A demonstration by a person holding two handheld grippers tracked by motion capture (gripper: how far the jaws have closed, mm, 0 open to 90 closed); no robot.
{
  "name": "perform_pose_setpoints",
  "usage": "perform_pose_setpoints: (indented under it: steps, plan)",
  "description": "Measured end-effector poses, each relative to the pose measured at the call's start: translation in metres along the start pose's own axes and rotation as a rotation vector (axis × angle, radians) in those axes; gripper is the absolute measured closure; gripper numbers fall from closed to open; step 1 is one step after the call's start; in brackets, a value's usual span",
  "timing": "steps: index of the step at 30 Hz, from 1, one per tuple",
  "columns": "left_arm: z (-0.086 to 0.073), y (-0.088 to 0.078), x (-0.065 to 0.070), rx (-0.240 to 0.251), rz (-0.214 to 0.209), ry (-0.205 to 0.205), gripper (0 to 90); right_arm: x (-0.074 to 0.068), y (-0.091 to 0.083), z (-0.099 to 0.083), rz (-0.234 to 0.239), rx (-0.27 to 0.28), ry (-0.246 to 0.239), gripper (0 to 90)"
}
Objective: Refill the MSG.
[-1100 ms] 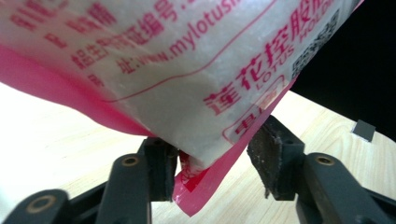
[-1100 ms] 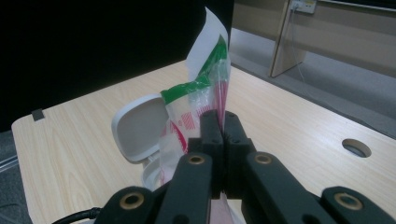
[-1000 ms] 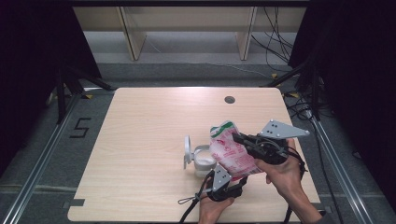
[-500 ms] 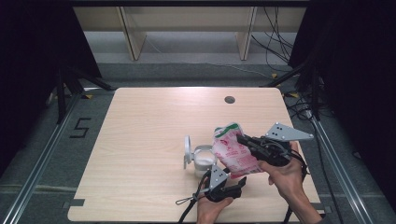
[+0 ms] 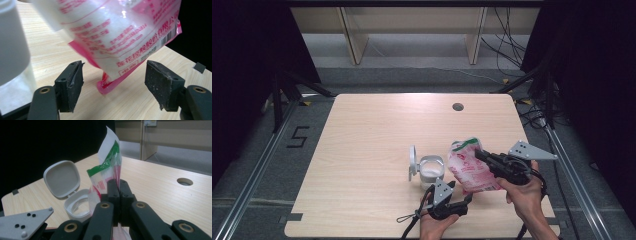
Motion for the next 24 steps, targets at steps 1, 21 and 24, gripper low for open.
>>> perform_pose_setpoints:
  steps: [1, 21, 24]
  plan:
    - [0.0, -0.002, 0.0, -0.004, 0.009, -0.009, 30.5, 0.004, -0.004, -0.001, -0.002, 0.018, -0.015, 90.0]
    - [0.004, -0.016, 0.001, 0.019, -0.001, -0.003, 31.4, 0.03, -0.047, -0.029, -0.054, 0.087, 0.112, 90.0]
    - [0.004, -0.018, 0.001, 0.028, -0.006, -0.004, 31.5, 0.035, -0.047, -0.029, -0.066, 0.094, 0.077, 90.0]
Point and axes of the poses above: each handheld gripper's, and its own axes: y roughly forward along the jaws, z roughly out of its top, x roughly to its right, the point moved 1 cm from there along y, roughly forward along the jaws, and after that the axes turned 11 degrees about y, right-handed, at the moved point
